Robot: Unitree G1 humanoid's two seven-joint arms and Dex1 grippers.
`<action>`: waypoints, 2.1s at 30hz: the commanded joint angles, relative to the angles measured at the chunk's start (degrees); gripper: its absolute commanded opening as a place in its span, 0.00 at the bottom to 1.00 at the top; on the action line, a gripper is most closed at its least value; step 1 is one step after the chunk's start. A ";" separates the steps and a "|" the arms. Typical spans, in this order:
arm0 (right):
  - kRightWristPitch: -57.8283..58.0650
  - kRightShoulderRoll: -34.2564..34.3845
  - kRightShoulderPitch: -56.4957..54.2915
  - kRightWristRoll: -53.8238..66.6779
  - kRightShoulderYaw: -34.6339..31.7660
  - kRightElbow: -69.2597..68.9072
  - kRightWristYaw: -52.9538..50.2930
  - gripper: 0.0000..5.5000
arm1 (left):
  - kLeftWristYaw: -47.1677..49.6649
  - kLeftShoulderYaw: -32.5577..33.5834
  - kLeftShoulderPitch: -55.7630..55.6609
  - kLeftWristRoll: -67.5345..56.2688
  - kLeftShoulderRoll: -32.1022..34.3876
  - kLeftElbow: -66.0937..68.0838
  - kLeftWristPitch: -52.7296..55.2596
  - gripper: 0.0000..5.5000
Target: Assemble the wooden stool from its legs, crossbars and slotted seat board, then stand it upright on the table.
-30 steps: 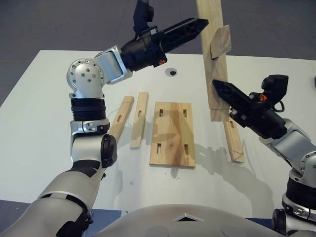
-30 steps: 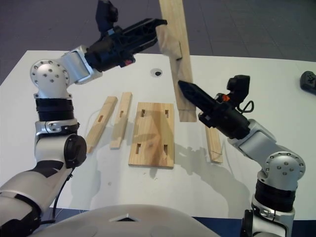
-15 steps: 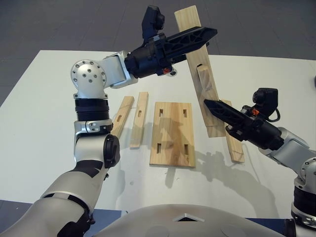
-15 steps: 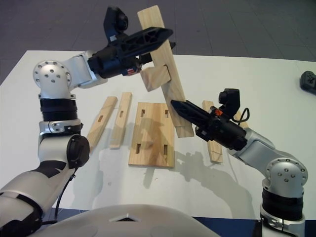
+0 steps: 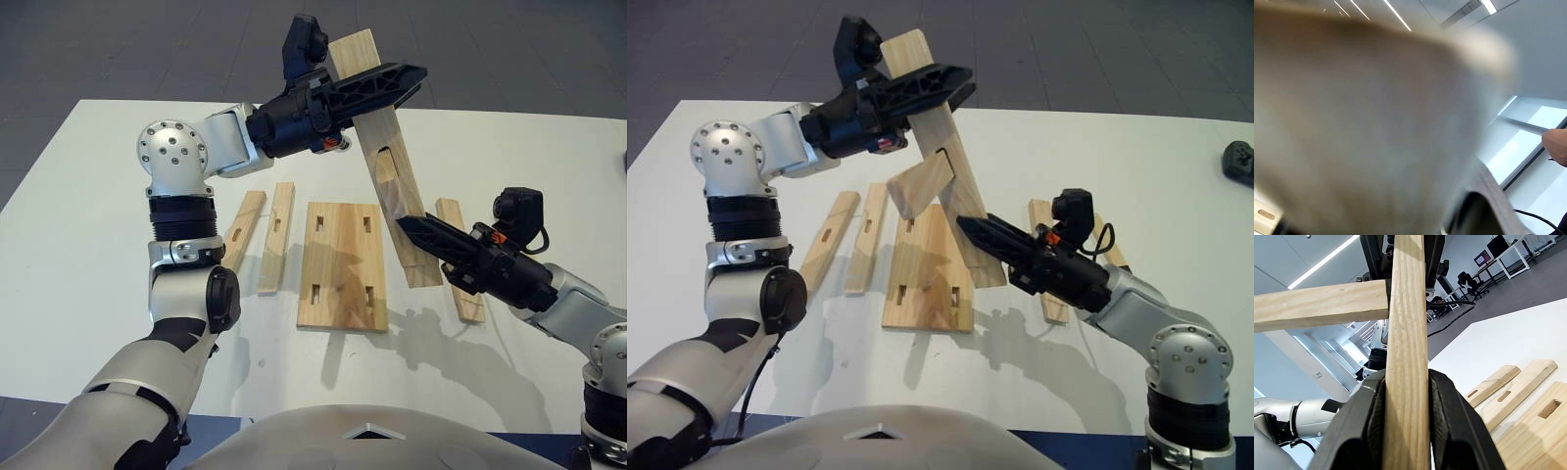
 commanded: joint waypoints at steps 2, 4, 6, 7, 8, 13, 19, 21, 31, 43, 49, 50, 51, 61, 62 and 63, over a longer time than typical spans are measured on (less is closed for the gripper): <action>-1.73 0.41 0.09 -2.65 0.69 -0.55 -0.21 0.19 | 0.45 -0.17 0.41 -0.86 -0.29 -0.26 1.01 0.21; -2.05 0.62 0.01 -3.50 1.18 -0.71 0.07 0.19 | 1.05 0.11 0.65 -1.15 -0.51 -0.33 1.18 0.21; -2.52 0.96 0.20 -4.68 1.64 -0.81 0.22 0.19 | 1.82 0.07 1.32 -1.02 -0.83 -0.97 0.93 0.21; -2.86 1.27 0.37 -5.29 1.93 -1.00 0.20 0.19 | 2.35 -0.05 1.71 -0.64 -1.04 -1.40 0.42 0.21; -3.22 1.59 0.52 -5.84 2.19 -1.18 0.12 0.19 | 2.89 -0.06 2.00 -0.33 -1.24 -1.71 -0.09 0.21; -5.36 3.75 0.86 -8.20 2.77 -1.34 -1.63 0.19 | 5.94 1.18 2.62 0.18 -2.17 -2.27 -3.61 0.21; -6.90 5.14 1.26 -9.14 3.21 -1.00 -4.73 0.38 | 9.72 2.95 3.50 1.12 -2.08 -2.72 -8.30 0.19; -7.44 5.26 1.49 -8.62 2.49 -1.09 -5.17 0.44 | 11.13 2.81 3.95 3.32 -1.31 -3.72 -11.09 0.19; -11.36 6.92 7.48 -12.74 0.06 -4.25 -9.35 0.74 | 18.34 -7.67 14.32 26.52 6.12 -25.57 -28.44 0.19; -8.42 -4.31 15.80 -59.19 18.15 -3.70 -18.03 0.98 | 17.35 -5.70 20.27 26.79 10.60 -36.50 -28.88 0.19; -7.38 -3.90 14.30 -67.10 28.09 -8.62 -15.10 0.98 | 17.71 -4.18 20.58 23.14 9.81 -34.24 -27.59 0.19; -7.10 -3.56 13.60 -67.91 29.34 -9.06 -14.67 0.98 | 18.19 -4.28 20.28 22.67 9.15 -34.36 -27.62 0.19; -7.04 -2.41 12.70 -68.33 30.16 -9.11 -14.60 0.98 | 18.65 -4.54 20.01 22.52 8.56 -34.46 -27.77 0.19; -15.10 4.79 11.71 -56.36 19.50 -10.35 -4.13 0.98 | 20.04 -6.11 21.56 23.36 6.94 -33.71 -29.56 0.19; -14.69 5.74 10.17 -52.40 17.34 -10.53 -3.33 0.98 | 19.89 -6.14 21.49 23.50 7.00 -33.26 -29.93 0.19; -14.12 6.01 8.38 -50.50 16.21 -10.30 -2.87 0.98 | 19.76 -6.10 21.36 23.53 7.03 -32.83 -30.29 0.19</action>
